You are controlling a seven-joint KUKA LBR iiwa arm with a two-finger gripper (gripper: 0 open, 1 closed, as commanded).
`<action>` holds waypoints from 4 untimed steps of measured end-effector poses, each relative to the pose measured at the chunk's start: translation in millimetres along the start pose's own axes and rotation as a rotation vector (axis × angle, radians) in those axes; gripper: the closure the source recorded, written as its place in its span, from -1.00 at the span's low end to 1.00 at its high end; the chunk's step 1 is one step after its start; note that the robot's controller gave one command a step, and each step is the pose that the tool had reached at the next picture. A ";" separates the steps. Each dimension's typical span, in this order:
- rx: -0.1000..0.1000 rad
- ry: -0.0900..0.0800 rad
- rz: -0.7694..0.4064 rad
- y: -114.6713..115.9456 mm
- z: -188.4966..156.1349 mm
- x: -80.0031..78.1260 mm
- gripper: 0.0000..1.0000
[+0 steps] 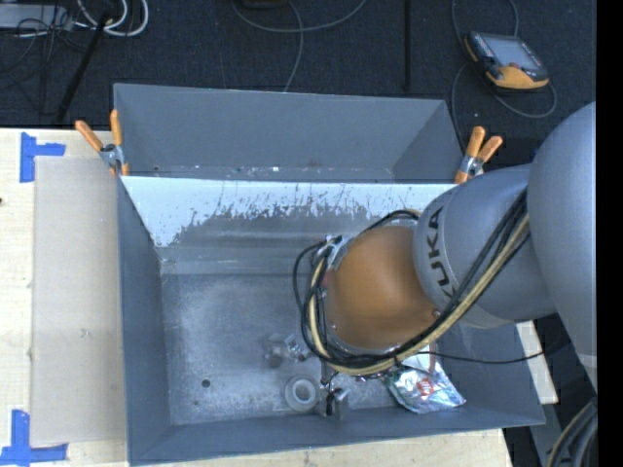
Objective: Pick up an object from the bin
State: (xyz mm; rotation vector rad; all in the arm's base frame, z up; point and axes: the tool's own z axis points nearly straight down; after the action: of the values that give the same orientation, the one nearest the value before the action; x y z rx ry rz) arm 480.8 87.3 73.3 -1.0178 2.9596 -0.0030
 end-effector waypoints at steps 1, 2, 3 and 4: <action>-0.001 0.002 0.008 -0.8 -0.9 -0.2 1.00; -0.003 0.002 0.019 6.9 -115.6 -18.8 1.00; -0.006 0.005 -0.421 0.4 -166.4 -15.7 1.00; -0.016 0.016 -0.446 39.2 -59.5 -29.1 1.00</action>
Offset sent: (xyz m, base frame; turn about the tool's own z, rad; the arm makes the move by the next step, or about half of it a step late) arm 0.0000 0.0000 0.0000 0.0000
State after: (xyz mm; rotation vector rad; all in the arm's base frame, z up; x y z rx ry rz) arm 478.9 136.0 132.9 -1.6586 2.6783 0.0079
